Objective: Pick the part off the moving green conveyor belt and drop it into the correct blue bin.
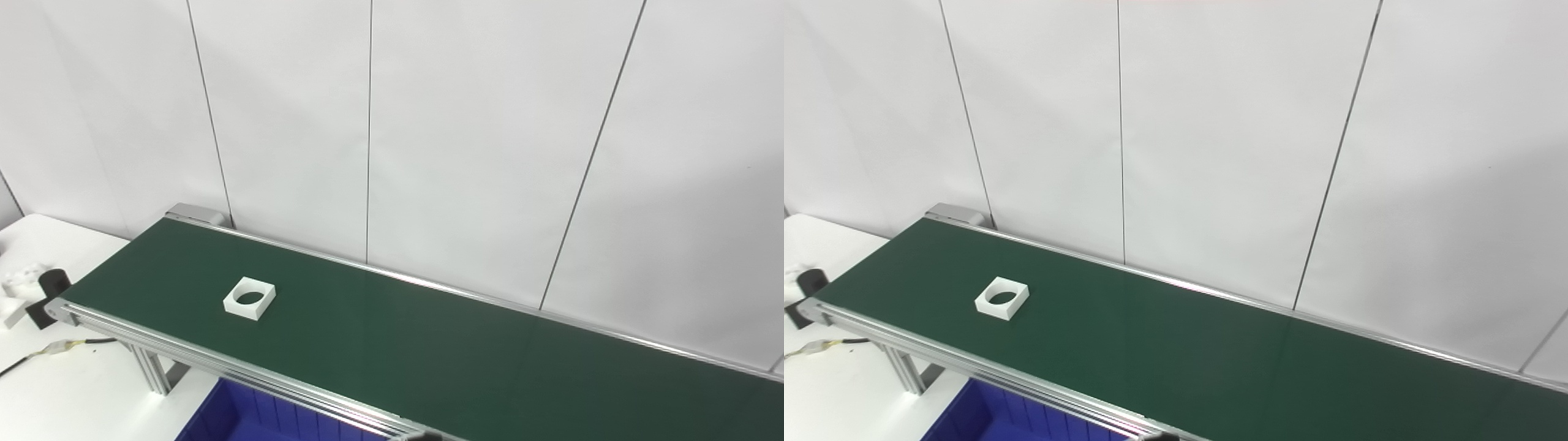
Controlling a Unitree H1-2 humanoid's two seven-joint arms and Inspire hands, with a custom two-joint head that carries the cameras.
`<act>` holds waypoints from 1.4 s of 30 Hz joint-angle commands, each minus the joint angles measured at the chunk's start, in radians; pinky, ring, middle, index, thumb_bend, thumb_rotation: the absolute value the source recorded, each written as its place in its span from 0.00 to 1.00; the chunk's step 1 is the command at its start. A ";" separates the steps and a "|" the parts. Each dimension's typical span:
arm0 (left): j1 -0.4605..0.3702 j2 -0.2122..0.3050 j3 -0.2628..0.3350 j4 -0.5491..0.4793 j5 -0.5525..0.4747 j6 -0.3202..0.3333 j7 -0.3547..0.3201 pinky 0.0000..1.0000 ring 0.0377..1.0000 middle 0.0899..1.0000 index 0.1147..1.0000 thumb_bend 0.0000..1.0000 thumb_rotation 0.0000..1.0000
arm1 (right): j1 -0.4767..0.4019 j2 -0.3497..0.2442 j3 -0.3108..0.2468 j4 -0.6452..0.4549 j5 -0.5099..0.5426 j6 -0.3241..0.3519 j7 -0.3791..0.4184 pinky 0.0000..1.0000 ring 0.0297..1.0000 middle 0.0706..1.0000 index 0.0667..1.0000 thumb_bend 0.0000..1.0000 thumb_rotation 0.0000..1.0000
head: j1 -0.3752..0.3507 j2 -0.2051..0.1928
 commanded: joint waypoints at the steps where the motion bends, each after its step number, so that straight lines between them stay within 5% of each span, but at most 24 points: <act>1: -0.012 0.002 0.005 -0.077 0.045 0.019 0.031 0.71 0.75 0.74 0.74 0.95 0.23 | -0.018 -0.003 -0.005 -0.010 0.005 -0.060 0.007 0.72 0.80 0.82 0.91 0.44 0.62 | 0.000 0.001; 15: -0.104 0.030 0.053 -0.318 0.099 0.145 0.084 0.67 0.70 0.71 0.74 0.96 0.23 | -0.028 -0.008 -0.012 0.001 0.010 -0.060 0.013 0.71 0.79 0.81 0.91 0.45 0.66 | 0.008 0.002; 26: -0.203 0.055 0.070 -0.361 0.099 0.208 0.083 0.73 0.76 0.78 0.82 0.85 0.25 | -0.027 -0.001 -0.013 0.000 0.003 -0.060 0.009 0.70 0.78 0.81 0.90 0.48 0.68 | 0.005 0.008; 31: -0.248 0.097 0.076 -0.357 0.142 0.255 0.075 0.76 0.79 0.82 0.85 0.83 0.27 | -0.028 0.006 -0.013 0.005 0.007 -0.060 0.008 0.70 0.78 0.81 0.90 0.52 0.69 | 0.003 0.019; 42: -0.350 0.236 0.081 -0.314 0.258 0.354 0.049 0.83 0.83 0.84 0.83 0.82 0.15 | -0.025 0.009 -0.013 -0.002 0.007 -0.060 0.007 0.70 0.79 0.81 0.90 0.58 0.74 | 0.011 0.035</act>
